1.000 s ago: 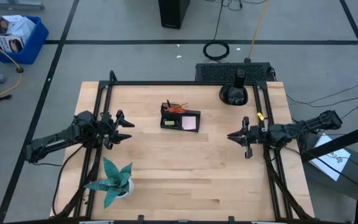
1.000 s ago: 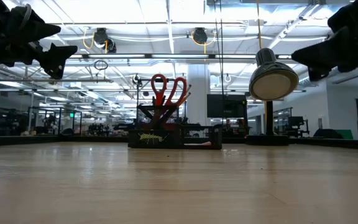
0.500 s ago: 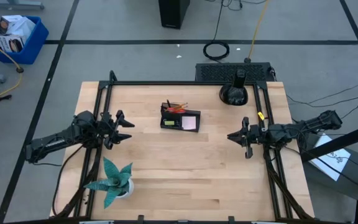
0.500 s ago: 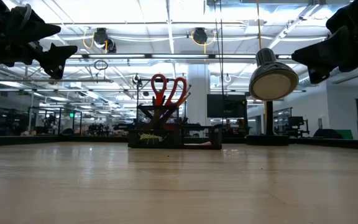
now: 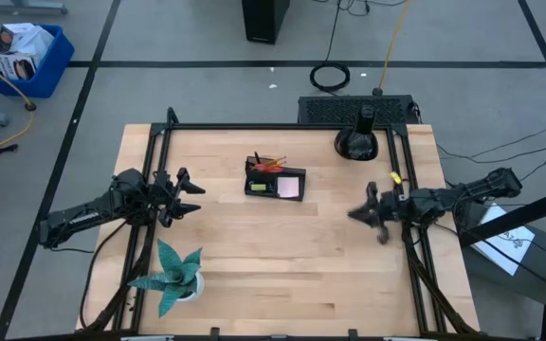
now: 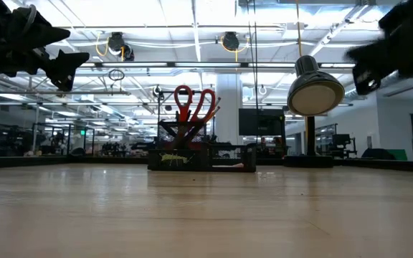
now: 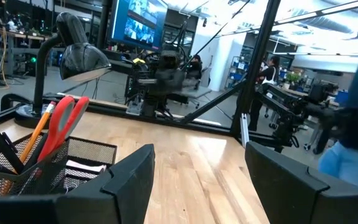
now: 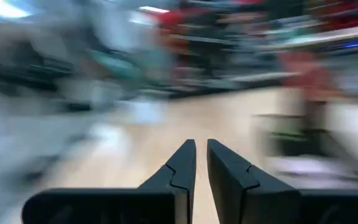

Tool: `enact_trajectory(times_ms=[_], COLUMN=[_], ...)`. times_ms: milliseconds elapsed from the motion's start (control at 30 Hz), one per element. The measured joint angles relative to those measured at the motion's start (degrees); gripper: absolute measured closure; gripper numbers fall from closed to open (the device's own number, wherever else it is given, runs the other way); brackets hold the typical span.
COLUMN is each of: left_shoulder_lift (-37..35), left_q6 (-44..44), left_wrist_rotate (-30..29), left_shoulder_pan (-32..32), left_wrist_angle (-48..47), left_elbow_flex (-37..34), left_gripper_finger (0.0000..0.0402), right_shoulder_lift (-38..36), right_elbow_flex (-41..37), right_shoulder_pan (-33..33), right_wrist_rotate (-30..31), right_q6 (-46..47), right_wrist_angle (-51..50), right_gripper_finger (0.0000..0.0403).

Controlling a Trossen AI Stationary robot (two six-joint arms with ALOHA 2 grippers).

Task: Pick and place office supplies into organizer
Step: Return to Home Position

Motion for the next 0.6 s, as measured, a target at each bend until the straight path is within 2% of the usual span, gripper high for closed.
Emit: enact_trajectory(times_ms=[33,167,200,267,333,400,433,500,600], left_shoulder_lift=[0.0,0.0,0.0,0.0,0.0,0.0,0.0,0.0,0.0], left_q6=[0.0,0.0,0.0,0.0,0.0,0.1,0.1,0.0,0.0], left_wrist_rotate=[0.0,0.0,0.0,0.0,0.0,0.0,0.0,0.0,-0.1], left_shoulder_pan=[0.0,0.0,0.0,0.0,0.0,0.0,0.0,0.0,0.0], left_wrist_angle=[0.0,0.0,0.0,0.0,0.0,0.0,0.0,0.3,0.3], left_elbow_flex=[0.0,0.0,0.0,0.0,0.0,0.0,0.0,0.0,0.0], left_gripper_finger=[0.0146,0.0146,0.0146,0.0146,0.0146,0.0146,0.0146,0.0146,0.0146], right_shoulder_lift=[-0.2,-0.4,-0.3,-0.3,-0.3,-0.3,-0.3,-0.3,0.0], right_elbow_flex=[0.0,-0.1,-0.1,-0.1,-0.1,-0.1,-0.1,-0.1,-0.1], right_shoulder_pan=[0.0,0.1,0.1,0.1,0.1,0.1,0.1,0.1,0.1], right_wrist_rotate=[-8.1,-52.5,-61.9,-77.9,-90.2,-99.2,-100.9,-100.3,-95.1], right_q6=[3.2,14.4,16.3,19.7,22.4,24.3,24.8,25.4,25.1], right_wrist_angle=[3.1,18.4,21.6,28.9,34.7,38.8,40.1,40.3,39.5], right_gripper_finger=[0.0369,0.0369,0.0369,0.0369,0.0369,0.0369,0.0369,0.0369,0.0369])
